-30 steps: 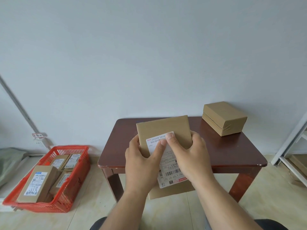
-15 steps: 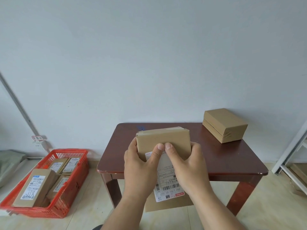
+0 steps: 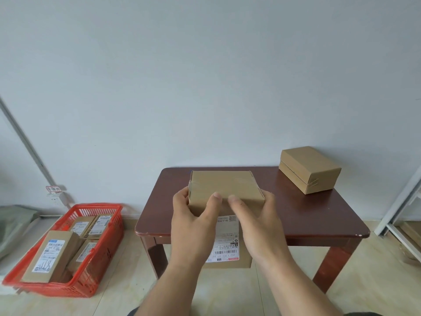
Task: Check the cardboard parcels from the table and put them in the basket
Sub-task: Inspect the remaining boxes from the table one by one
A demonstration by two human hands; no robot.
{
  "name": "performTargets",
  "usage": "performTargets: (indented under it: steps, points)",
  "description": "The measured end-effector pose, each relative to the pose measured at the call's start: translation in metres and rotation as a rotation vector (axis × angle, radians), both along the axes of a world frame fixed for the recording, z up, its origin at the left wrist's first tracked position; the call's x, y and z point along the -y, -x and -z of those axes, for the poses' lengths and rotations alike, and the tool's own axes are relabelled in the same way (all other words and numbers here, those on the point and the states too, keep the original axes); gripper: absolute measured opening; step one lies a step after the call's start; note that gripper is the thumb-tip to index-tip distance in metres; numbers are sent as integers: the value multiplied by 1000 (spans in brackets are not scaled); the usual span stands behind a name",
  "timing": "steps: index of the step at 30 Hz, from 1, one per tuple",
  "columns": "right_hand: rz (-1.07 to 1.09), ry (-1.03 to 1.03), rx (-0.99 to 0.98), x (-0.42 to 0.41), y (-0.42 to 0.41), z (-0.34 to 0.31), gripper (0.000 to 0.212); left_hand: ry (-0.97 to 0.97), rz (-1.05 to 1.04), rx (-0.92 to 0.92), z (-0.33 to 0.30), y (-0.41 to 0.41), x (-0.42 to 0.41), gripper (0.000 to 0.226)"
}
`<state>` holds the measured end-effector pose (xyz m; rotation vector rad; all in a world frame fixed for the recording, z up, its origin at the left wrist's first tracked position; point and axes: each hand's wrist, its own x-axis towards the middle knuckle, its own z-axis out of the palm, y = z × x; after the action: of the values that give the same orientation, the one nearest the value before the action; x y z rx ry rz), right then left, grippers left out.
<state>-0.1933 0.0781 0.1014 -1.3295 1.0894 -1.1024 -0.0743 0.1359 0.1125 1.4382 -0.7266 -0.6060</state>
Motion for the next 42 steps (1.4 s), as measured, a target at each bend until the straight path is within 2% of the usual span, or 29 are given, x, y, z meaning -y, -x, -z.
performTargets:
  steps: [8,12,17,22,27,32,36,42]
  points:
    - [37,10,-87,5,3,-1,42,-58,-11,36,10,0,1,49]
    - [45,31,-149,-2,3,5,48,-36,-28,66,8,-9,5,58]
    - [77,60,-181,7,3,2,56,-57,11,147,19,-4,1,56]
    - [71,127,-207,6,0,5,77,-69,-2,160,20,-1,-1,61]
    - [54,155,-217,-4,-1,14,67,-85,-103,135,15,-11,6,57]
    - [107,125,-214,1,-5,12,46,-72,-116,147,16,-5,4,54]
    - [141,104,-212,5,-6,7,47,-68,-103,140,21,3,-3,50]
    - [143,116,-205,-10,-5,17,48,-79,-111,137,10,-6,-1,57]
